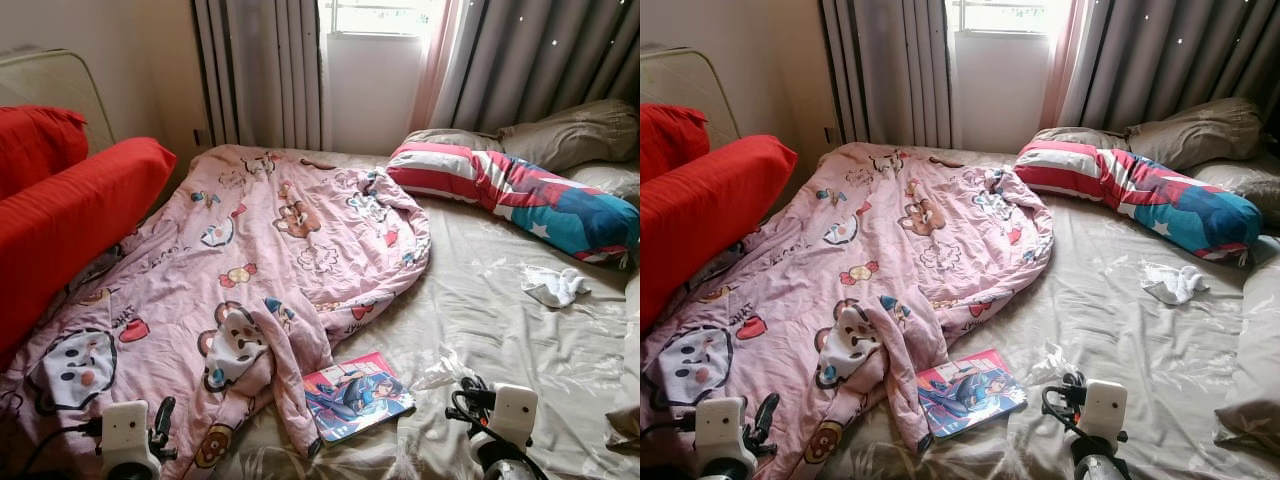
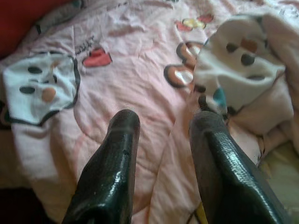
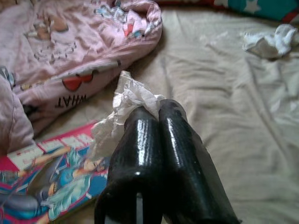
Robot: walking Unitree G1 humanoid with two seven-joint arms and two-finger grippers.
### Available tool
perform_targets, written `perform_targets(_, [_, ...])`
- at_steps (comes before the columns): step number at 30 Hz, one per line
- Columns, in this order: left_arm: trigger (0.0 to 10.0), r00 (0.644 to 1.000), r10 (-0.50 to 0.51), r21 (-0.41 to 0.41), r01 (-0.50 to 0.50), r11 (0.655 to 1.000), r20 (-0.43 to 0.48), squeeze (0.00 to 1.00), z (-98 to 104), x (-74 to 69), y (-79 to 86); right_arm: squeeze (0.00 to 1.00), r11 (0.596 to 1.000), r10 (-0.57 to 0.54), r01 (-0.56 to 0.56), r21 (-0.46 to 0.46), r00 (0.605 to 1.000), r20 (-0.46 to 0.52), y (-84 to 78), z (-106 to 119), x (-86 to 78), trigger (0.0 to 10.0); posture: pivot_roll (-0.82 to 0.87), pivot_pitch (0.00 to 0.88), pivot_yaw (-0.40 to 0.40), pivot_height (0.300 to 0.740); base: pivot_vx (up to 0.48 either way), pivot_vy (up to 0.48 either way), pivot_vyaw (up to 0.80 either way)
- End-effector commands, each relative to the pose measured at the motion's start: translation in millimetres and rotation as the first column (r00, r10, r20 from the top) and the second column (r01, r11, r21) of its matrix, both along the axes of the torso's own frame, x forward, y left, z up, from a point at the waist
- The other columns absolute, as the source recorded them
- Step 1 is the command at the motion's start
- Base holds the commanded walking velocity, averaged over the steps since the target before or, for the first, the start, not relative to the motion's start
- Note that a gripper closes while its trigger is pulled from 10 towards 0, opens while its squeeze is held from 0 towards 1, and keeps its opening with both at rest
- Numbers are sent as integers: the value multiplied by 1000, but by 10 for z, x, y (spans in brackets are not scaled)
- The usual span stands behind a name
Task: Clean up the room
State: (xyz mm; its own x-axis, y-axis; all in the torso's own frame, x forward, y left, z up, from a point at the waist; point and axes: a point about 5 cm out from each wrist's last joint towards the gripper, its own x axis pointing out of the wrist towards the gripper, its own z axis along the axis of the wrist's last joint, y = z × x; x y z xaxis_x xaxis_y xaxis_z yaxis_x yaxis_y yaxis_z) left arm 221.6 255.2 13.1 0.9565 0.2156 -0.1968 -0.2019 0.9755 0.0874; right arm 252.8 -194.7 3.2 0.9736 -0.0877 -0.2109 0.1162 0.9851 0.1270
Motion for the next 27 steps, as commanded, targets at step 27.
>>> perform_targets(27, [10000,916,63,-106,-114,988,-397,0,-637,-259,34,0,997,-60,72,9,887,-457,-146,-625,-406,10000,59,0,-23,740,0,0,0])
